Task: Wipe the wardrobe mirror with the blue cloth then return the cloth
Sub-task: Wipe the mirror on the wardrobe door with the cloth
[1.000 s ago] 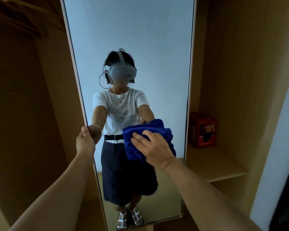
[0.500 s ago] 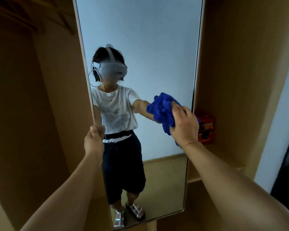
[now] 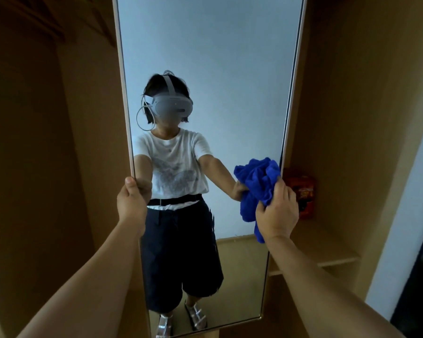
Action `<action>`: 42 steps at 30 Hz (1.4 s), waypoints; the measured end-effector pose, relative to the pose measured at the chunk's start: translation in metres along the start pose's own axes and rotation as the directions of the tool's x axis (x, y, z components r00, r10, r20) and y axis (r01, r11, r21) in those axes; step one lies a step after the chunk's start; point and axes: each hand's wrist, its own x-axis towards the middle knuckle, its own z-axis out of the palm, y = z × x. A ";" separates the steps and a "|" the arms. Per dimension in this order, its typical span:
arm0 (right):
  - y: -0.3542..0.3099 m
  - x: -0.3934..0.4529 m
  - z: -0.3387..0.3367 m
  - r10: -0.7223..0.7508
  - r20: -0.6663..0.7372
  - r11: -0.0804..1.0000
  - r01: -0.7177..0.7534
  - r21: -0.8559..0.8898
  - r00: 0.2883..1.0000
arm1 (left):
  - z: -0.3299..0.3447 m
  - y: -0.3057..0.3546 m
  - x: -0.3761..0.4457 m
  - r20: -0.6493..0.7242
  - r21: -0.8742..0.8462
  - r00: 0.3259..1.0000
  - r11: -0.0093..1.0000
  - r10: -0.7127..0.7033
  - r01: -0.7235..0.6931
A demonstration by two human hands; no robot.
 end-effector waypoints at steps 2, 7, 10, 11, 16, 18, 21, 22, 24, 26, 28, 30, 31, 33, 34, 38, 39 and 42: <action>0.005 -0.013 0.005 0.002 0.016 1.000 -0.002 0.000 1.000 | 0.001 0.000 -0.003 -0.006 -0.007 1.000 1.000 -0.005 0.005; 0.000 -0.028 0.008 0.000 -0.004 1.000 0.000 0.025 1.000 | 0.001 -0.001 -0.006 0.000 -0.003 0.999 0.999 -0.035 0.035; -0.003 -0.034 0.009 -0.057 0.025 0.998 0.057 0.018 0.998 | -0.002 -0.001 -0.010 0.015 0.019 0.999 0.999 -0.044 0.044; -0.004 -0.037 0.010 -0.089 0.038 0.996 0.088 0.015 0.995 | -0.004 -0.001 -0.011 0.026 0.031 0.999 0.999 -0.039 0.038; -0.019 -0.048 0.014 -0.223 0.019 0.974 0.223 0.033 0.975 | -0.017 -0.026 -0.017 0.069 0.049 0.995 0.997 -0.069 0.066; -0.027 -0.052 0.017 -0.302 0.008 0.953 0.301 0.040 0.953 | -0.021 -0.042 -0.022 0.075 0.069 0.993 0.994 -0.090 0.085; -0.034 -0.060 0.026 -0.416 0.009 0.909 0.416 0.021 0.909 | -0.023 -0.056 -0.028 0.077 0.074 0.993 0.994 -0.087 0.081; -0.035 -0.062 0.029 -0.439 0.009 0.899 0.439 0.018 0.899 | -0.023 -0.058 -0.027 0.081 0.063 0.994 0.995 -0.079 0.074; -0.034 -0.067 0.035 -0.488 0.000 0.873 0.487 0.011 0.873 | -0.023 -0.059 -0.026 0.082 0.047 0.995 0.997 -0.064 0.061; -0.030 -0.071 0.038 -0.565 -0.019 0.825 0.565 -0.011 0.825 | -0.022 -0.061 -0.025 0.080 0.049 0.995 0.998 -0.052 0.048; -0.025 -0.075 0.040 -0.650 -0.027 0.760 0.649 -0.038 0.759 | -0.020 -0.065 -0.022 0.069 0.052 0.996 0.998 -0.049 0.046; -0.020 -0.082 0.044 -0.712 -0.017 0.702 0.710 -0.058 0.702 | -0.020 -0.069 -0.019 0.051 0.046 0.997 0.998 -0.055 0.053; -0.017 -0.086 0.046 -0.735 -0.008 0.677 0.733 -0.064 0.678 | -0.020 -0.071 -0.018 0.045 0.043 0.997 0.997 -0.058 0.056; -0.012 -0.094 0.051 -0.771 0.017 0.635 0.771 -0.057 0.636 | -0.018 -0.073 -0.016 0.032 0.047 0.998 0.998 -0.054 0.052; -0.010 -0.099 0.053 -0.787 0.032 0.615 0.787 -0.047 0.616 | -0.018 -0.072 -0.017 0.024 0.056 0.999 0.997 -0.048 0.047; 0.000 -0.113 0.055 -0.839 0.087 0.535 0.843 -0.048 0.538 | -0.016 -0.071 -0.018 0.006 0.082 1.000 0.996 -0.028 0.027; 0.003 -0.117 0.055 -0.849 0.100 0.516 0.855 -0.052 0.518 | -0.016 -0.071 -0.017 0.004 0.081 1.000 0.996 -0.024 0.024; 0.015 -0.126 0.056 -0.876 0.166 0.453 0.891 -0.040 0.453 | -0.017 -0.072 -0.016 0.009 0.081 1.000 0.996 -0.023 0.023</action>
